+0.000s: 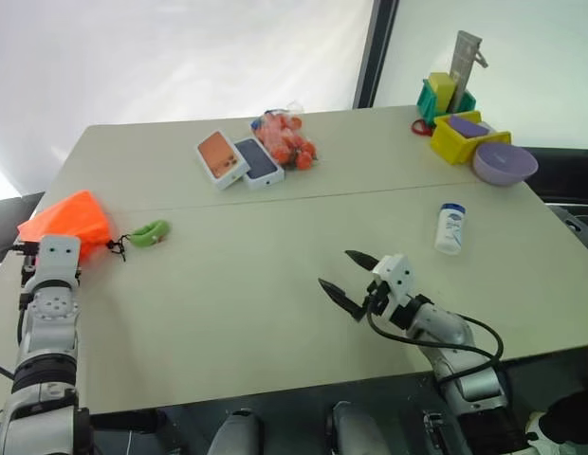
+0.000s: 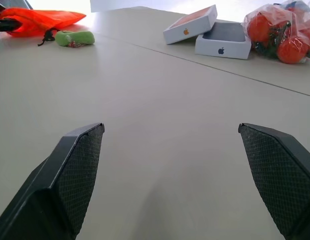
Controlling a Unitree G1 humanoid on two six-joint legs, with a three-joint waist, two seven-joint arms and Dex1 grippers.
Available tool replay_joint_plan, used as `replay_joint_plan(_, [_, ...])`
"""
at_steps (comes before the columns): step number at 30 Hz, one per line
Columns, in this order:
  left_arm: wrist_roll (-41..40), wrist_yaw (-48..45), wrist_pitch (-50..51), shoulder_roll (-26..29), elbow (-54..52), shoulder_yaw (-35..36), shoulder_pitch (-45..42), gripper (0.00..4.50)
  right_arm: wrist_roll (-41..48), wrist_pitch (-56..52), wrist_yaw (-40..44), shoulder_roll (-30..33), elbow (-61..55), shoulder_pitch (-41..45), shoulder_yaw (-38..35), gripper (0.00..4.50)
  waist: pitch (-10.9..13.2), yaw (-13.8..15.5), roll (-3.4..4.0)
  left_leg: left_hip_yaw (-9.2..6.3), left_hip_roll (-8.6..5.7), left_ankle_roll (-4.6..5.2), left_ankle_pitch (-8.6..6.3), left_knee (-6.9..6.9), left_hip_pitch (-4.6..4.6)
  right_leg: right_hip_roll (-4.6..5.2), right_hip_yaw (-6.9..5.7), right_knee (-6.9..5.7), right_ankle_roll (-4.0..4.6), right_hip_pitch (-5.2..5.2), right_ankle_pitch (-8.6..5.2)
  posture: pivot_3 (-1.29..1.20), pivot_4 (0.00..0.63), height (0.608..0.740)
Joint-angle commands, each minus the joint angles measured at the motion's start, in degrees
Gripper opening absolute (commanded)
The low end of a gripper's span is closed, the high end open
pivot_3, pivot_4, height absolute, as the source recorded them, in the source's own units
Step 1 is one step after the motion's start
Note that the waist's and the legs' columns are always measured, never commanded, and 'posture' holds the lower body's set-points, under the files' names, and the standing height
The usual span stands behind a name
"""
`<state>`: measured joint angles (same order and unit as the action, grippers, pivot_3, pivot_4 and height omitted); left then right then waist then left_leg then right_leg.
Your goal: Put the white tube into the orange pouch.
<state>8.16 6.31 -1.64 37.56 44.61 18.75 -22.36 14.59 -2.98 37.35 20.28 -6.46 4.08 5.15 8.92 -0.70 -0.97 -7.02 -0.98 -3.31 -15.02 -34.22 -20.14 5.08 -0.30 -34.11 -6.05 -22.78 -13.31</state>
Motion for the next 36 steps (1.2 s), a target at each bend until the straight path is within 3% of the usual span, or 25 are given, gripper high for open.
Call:
replay_joint_plan(1, [-0.8,0.4,-2.8,1.9,0.0,0.2,-0.9,0.54,0.1,1.0,-0.6,0.0,-2.8,-0.2,-1.1,4.50,0.0,0.0,-0.03,0.00,0.00,-0.01,0.00,0.00,0.00,0.00,0.00,0.00,0.00,0.00,0.00,0.00,0.150,0.740])
replay_joint_plan(2, [-0.8,0.3,-3.0,2.0,0.0,0.1,-1.0,0.06,0.1,1.0,-0.6,0.0,-2.8,-0.2,-1.1,4.50,0.0,0.0,-0.03,0.00,0.00,-0.02,0.01,0.00,0.00,0.00,0.00,0.00,0.00,0.00,0.00,0.00,0.150,0.740])
replay_joint_plan(3, [-0.9,-0.2,-3.3,1.9,-0.7,-0.1,-0.6,0.02,0.1,1.0,-0.7,0.0,-2.7,-0.1,-1.2,4.50,0.0,0.0,-0.03,0.00,0.00,-0.07,0.04,0.00,0.00,0.00,0.00,0.00,0.00,0.00,0.00,0.00,0.150,0.740])
replay_joint_plan(8, [-3.2,-4.6,-3.0,0.8,-7.8,-0.2,2.3,0.02,0.0,1.0,-0.8,0.3,-2.5,0.0,-1.5,4.50,0.0,0.0,-0.03,0.00,0.00,-0.18,0.10,0.00,-0.01,0.01,0.00,-0.01,0.01,0.00,0.00,0.00,0.150,0.740])
replay_joint_plan(17, [-9.5,-16.4,13.8,-5.6,-41.3,-4.8,12.7,0.02,0.5,0.9,-3.4,2.0,1.3,2.5,-8.0,4.50,0.0,0.2,-0.05,0.01,-0.01,-0.24,0.14,0.00,-0.06,0.06,0.02,0.02,0.23,0.02,0.10,0.00,0.150,0.740])
replay_joint_plan(28, [-11.9,-19.7,32.7,-15.0,-62.9,-16.3,7.5,0.02,-0.8,2.5,-5.8,3.5,7.1,5.6,-12.9,4.50,0.0,0.0,-0.03,0.01,-0.01,-0.23,0.15,-0.02,-0.07,0.02,0.03,0.01,0.23,0.04,0.10,0.00,0.150,0.740])
replay_joint_plan(36, [-18.7,-24.1,44.6,-20.2,-77.5,-22.8,6.2,0.02,-1.8,4.9,-10.0,4.7,12.5,7.8,-17.7,4.50,0.0,0.0,-0.04,0.01,-0.01,-0.22,0.16,-0.03,-0.09,0.00,0.05,0.01,0.26,0.04,0.11,0.00,0.150,0.740])
